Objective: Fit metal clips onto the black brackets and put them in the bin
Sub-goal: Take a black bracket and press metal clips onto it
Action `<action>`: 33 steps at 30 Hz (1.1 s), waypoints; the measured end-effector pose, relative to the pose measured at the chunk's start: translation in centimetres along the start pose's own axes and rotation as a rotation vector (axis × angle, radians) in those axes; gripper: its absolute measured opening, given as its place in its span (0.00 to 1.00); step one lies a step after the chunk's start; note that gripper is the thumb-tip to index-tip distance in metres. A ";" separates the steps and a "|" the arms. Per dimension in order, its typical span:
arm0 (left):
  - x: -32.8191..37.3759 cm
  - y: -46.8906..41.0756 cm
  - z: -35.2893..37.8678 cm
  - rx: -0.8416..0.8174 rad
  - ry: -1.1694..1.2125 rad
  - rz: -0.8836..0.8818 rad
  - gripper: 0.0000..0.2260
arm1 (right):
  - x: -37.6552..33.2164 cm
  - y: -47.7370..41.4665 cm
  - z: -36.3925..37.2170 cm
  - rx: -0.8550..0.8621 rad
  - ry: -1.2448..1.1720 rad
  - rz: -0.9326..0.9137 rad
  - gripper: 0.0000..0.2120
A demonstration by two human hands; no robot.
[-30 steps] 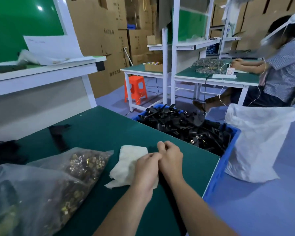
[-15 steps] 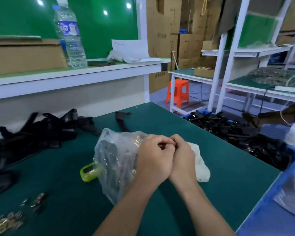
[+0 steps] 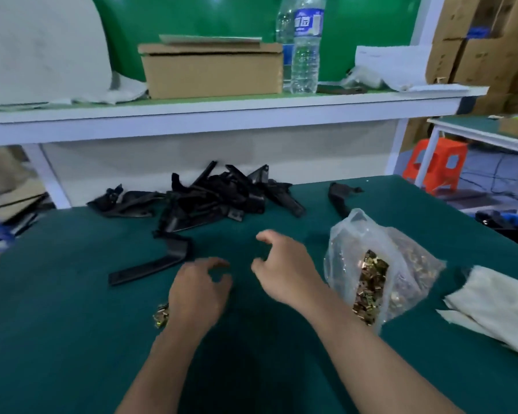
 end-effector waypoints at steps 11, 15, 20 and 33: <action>-5.1 -1.9 0.8 -0.102 -0.028 0.090 0.03 | -0.2 -18.5 3.2 0.086 -0.108 0.277 0.31; -5.7 -2.5 1.0 -0.057 -0.031 0.117 0.03 | 0.3 -23.1 3.5 0.223 -0.340 0.385 0.32; -5.2 -2.7 1.4 -0.107 -0.031 0.197 0.09 | 1.5 -26.4 3.4 0.143 -0.383 0.441 0.23; -5.2 -2.6 0.8 -0.073 0.021 0.098 0.05 | 0.7 -11.8 5.3 0.285 -0.980 0.316 0.13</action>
Point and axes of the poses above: each hand's wrist, its own y-axis away from the middle knuckle, its own z-axis out of the palm, x = y × z, the point moved 1 cm from there along -y, towards the middle knuckle, and after that the axes turned 11 degrees about -x, right-handed, at the moved point
